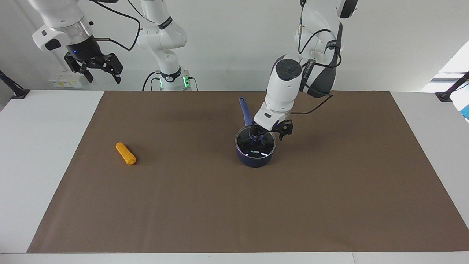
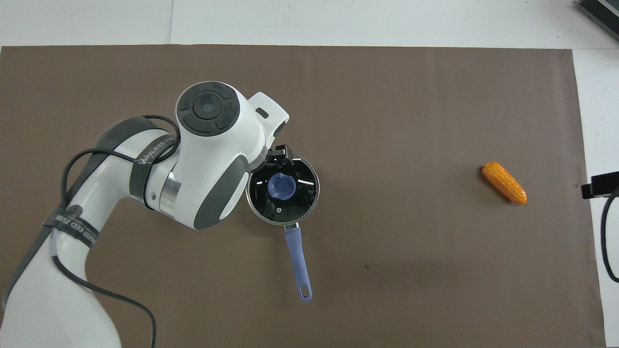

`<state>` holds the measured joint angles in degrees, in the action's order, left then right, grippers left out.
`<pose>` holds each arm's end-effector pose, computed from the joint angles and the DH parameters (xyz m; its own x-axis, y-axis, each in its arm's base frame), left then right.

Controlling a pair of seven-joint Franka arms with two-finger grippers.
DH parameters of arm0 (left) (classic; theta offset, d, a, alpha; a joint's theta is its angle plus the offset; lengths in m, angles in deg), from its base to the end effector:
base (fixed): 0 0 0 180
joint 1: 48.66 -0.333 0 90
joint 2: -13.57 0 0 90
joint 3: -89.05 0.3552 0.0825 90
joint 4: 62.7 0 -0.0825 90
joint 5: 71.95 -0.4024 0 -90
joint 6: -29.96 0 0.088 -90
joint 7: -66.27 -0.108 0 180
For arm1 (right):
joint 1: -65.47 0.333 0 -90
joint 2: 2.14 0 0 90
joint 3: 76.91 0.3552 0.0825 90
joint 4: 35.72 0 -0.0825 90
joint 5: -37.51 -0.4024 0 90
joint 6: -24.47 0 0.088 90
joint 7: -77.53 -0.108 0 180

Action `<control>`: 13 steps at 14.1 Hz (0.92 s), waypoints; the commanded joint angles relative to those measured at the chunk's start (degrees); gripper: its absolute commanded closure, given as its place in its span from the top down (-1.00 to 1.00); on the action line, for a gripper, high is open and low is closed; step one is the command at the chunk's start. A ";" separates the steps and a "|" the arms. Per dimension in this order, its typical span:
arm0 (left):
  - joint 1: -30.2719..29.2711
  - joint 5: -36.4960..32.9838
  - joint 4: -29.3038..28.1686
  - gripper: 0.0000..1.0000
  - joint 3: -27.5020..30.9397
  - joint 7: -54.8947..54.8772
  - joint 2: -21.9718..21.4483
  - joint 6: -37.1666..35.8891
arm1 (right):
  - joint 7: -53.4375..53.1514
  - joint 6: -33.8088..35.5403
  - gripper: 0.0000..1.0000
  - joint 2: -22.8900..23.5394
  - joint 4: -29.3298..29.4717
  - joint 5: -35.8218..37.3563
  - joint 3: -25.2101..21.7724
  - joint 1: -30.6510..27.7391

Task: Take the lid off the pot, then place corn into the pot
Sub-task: 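Reach the left gripper over the pot to the blue lid knob, then grasp the lid knob with the left gripper while the right gripper grasps the corn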

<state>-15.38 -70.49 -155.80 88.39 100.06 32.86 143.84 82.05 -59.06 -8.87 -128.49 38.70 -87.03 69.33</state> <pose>0.5716 -0.3855 0.4584 0.9999 0.0082 0.0063 0.0080 -0.9993 0.0371 0.5158 -0.0659 0.6927 0.9985 -0.0305 -0.0455 -0.0307 -0.9995 -0.0035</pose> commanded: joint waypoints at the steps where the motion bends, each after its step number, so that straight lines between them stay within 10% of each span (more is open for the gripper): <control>1: 3.36 -0.23 -4.26 1.00 1.19 2.07 0.04 4.84 | 4.62 -1.98 1.00 -1.26 -1.88 0.31 0.01 -0.52; 11: 3.81 -0.50 -4.81 1.00 1.28 2.16 -0.84 0.29 | 23.23 -26.74 1.00 10.06 -16.46 -0.48 0.53 0.98; 13: 3.81 -0.58 -4.81 0.30 1.28 2.16 -0.84 0.02 | 30.17 -34.74 1.00 12.53 -20.15 -0.48 0.45 0.36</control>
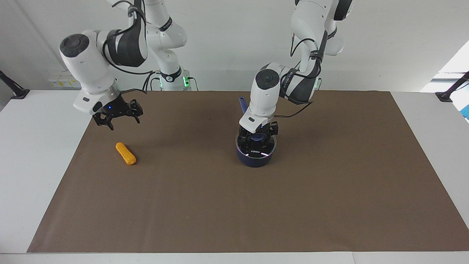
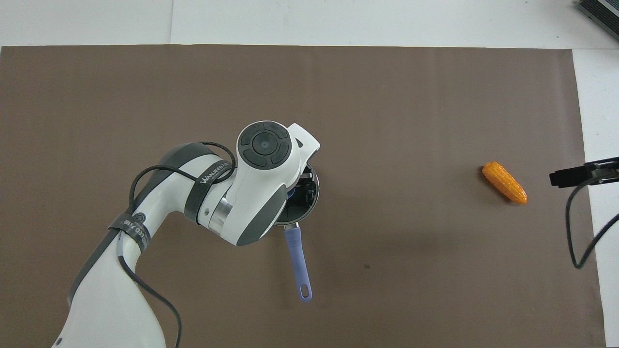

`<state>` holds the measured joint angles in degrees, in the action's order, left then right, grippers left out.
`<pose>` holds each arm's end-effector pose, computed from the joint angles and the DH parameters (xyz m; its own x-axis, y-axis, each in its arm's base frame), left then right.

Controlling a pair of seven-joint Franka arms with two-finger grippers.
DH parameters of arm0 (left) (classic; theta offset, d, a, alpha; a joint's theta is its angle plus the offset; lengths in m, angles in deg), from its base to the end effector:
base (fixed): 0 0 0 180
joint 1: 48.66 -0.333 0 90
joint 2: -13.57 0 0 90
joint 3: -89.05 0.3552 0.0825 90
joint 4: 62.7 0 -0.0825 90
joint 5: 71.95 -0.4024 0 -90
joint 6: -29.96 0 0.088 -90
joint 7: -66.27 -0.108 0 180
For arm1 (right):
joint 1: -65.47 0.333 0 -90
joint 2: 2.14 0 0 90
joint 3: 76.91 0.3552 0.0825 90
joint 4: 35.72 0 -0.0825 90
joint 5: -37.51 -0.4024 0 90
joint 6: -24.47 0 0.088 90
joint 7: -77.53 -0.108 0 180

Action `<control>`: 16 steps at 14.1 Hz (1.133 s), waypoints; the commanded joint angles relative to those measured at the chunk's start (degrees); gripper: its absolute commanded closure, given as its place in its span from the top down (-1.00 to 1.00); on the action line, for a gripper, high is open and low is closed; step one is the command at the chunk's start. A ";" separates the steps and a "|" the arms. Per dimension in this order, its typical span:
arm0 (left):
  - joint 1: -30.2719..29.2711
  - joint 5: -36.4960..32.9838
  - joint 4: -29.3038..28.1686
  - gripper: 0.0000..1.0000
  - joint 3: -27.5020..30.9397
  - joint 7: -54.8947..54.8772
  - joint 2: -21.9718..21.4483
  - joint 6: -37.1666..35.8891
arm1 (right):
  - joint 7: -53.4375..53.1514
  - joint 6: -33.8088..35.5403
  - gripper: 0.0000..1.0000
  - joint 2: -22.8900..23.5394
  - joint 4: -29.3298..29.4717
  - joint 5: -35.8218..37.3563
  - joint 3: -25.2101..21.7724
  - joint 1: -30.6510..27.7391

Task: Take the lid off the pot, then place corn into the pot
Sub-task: 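Grasp the lid knob with the left gripper while the right gripper grasps the corn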

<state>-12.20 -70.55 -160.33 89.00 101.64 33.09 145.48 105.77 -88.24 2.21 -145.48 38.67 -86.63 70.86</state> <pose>0.5434 -0.4039 0.4196 0.9993 -0.0090 -0.0360 -0.0090 -1.0000 0.0014 0.5937 -0.0441 0.4824 0.9103 0.4124 -0.0355 0.4131 -0.9105 0.0164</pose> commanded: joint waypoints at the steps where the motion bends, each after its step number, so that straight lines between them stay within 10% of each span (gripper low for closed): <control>1: 0.72 -0.44 -0.29 -0.47 0.67 0.58 -1.06 -1.62 | 8.48 -7.94 1.00 3.28 -3.70 -0.46 0.14 -1.43; 2: 0.72 -0.52 -0.38 -0.99 0.67 0.66 -1.06 -1.53 | 10.50 -9.62 1.00 5.21 -3.71 -0.46 0.05 -1.78; 14: -3.49 -1.75 3.32 -1.00 1.11 1.81 -4.40 -4.78 | 24.68 -20.71 0.99 13.49 -7.49 -0.72 0.14 -5.74; 16: -5.68 -1.84 3.23 -1.00 1.11 1.28 -4.84 -4.78 | 24.59 -20.53 0.14 13.49 -7.40 -0.72 0.14 -5.65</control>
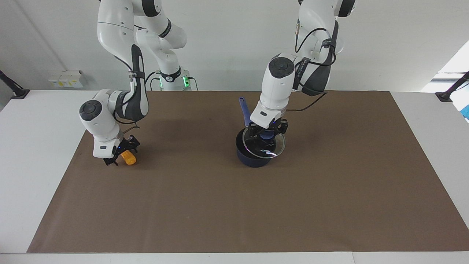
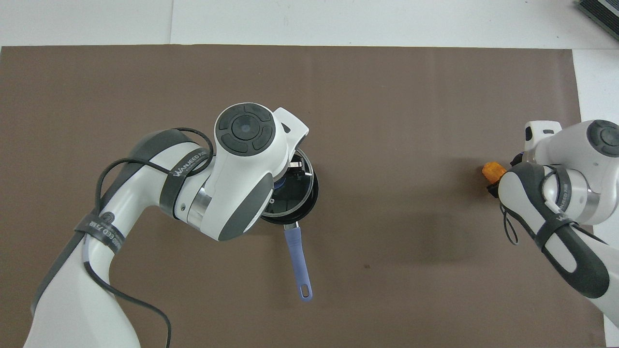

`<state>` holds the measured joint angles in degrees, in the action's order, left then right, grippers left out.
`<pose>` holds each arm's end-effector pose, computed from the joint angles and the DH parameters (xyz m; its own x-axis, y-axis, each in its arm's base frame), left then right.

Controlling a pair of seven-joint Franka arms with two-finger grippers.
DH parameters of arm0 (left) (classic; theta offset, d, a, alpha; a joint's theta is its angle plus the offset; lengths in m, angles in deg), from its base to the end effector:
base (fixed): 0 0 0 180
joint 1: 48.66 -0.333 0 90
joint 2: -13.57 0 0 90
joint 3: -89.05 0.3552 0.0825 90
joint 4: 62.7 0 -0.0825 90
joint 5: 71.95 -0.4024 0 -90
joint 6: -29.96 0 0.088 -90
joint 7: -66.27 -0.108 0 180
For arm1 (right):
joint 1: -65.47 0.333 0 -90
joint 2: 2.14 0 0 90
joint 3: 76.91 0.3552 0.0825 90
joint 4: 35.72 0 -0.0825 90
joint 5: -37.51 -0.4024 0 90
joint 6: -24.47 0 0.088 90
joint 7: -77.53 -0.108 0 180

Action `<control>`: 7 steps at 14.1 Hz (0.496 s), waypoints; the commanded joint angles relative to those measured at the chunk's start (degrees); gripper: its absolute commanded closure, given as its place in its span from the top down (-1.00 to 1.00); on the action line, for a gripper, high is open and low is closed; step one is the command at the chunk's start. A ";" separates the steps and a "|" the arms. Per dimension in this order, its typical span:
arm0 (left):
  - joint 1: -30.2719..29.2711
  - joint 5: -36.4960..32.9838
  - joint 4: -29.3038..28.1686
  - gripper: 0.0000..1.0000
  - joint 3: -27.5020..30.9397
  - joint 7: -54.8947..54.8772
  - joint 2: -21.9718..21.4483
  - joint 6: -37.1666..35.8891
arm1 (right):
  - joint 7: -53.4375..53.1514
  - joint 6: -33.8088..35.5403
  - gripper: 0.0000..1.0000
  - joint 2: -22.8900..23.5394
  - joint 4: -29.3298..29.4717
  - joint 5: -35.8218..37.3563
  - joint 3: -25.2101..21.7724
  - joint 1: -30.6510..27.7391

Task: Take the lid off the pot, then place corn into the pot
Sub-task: 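Grasp the lid knob with the left gripper while the right gripper grasps the corn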

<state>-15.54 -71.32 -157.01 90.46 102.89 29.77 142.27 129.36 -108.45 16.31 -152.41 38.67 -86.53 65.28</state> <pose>0.5734 -0.3571 0.4822 0.9958 0.0887 0.0232 0.0882 -0.9959 0.0215 0.6084 -0.1016 0.3081 0.7266 0.6830 -0.0746 0.6856 -0.7278 0.0138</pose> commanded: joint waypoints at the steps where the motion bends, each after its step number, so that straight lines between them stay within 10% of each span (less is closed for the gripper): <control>1: -3.15 -1.07 -0.18 -1.00 -0.26 -0.06 -1.53 -1.57 | 0.74 0.19 -0.16 -0.61 -0.46 -0.71 0.04 -0.07; 4: -6.66 -2.29 -0.44 -1.00 -0.09 -1.63 -1.44 -1.39 | -2.23 2.21 -1.00 -0.69 -0.20 -0.71 0.04 -0.07; 7: -12.63 -2.39 -1.41 -1.00 -0.17 -9.17 -1.35 -0.60 | -8.22 6.69 -1.00 -0.69 2.08 -0.63 0.04 0.28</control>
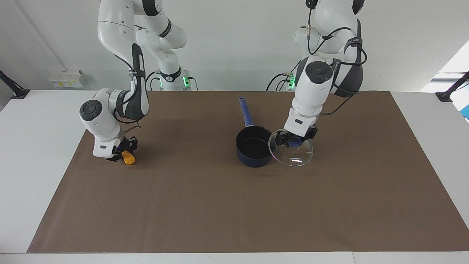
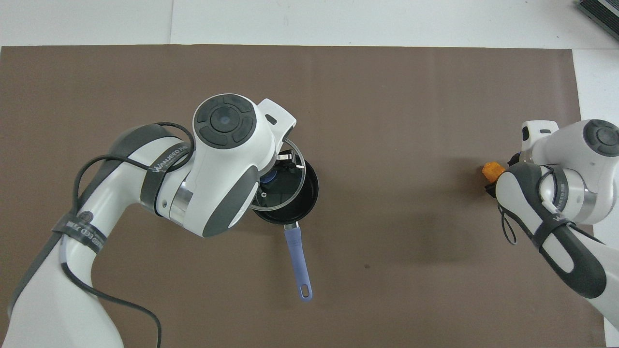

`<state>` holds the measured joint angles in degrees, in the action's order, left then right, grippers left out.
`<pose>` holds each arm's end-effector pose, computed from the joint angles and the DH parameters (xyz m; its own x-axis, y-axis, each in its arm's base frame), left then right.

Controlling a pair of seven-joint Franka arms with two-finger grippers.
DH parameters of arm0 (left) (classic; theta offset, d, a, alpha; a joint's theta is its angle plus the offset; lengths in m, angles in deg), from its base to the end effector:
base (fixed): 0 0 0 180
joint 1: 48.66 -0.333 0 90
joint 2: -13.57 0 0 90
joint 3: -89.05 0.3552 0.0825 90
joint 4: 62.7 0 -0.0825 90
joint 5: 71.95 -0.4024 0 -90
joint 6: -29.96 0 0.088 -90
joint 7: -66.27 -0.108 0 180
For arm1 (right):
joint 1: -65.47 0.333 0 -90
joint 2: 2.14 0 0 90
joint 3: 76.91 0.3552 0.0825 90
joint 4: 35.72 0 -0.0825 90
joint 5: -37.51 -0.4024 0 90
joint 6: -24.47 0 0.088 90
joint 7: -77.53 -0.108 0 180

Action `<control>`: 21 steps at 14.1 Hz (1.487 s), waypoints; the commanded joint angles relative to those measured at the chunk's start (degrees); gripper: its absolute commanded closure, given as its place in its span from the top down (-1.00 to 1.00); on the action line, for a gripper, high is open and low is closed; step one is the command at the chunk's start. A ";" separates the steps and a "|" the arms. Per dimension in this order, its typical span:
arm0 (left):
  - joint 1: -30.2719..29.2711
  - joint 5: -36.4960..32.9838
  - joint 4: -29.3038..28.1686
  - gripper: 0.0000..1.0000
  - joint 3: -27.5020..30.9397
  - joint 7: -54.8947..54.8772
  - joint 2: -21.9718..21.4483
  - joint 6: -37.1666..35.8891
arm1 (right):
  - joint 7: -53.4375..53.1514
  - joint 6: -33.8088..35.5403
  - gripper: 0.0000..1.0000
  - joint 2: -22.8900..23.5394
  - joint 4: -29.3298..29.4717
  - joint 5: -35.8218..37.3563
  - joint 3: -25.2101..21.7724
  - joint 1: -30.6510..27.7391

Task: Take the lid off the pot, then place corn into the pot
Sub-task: 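Grasp the lid knob with the left gripper while the right gripper grasps the corn, then lift the lid aside with the left gripper while the right gripper carries corn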

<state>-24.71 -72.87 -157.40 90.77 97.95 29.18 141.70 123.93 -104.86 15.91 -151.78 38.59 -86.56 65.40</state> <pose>0.6214 -0.2549 0.4849 0.9870 0.1571 0.0334 0.1574 -0.9875 -0.0066 0.6054 -0.1003 0.3120 0.7862 0.6095 -0.1024 0.6116 -0.7911 -0.0126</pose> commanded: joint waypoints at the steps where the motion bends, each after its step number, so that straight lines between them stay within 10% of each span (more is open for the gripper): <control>1: -5.56 -0.84 -1.88 -1.00 -0.48 -6.52 -0.85 0.57 | -3.85 5.03 -1.00 -0.65 3.02 -0.55 0.24 0.25; 10: -21.46 -0.84 -17.68 -1.00 -0.48 -26.99 -7.16 10.50 | -34.58 24.10 -1.00 -6.10 18.92 -0.55 4.20 6.92; 16: -27.81 -0.84 -30.09 -1.00 -0.39 -38.95 -10.86 21.04 | -49.33 24.30 -1.00 -5.31 21.94 -4.32 5.43 16.49; 21: -30.10 -1.01 -35.89 -1.00 -0.31 -43.90 -11.66 27.53 | -66.22 23.51 -1.00 2.93 32.29 -4.77 5.78 26.25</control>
<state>-54.03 -72.97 -188.92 91.05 55.16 19.82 164.88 63.50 -81.50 12.94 -126.44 34.40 -80.91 89.22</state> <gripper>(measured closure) 0.480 0.630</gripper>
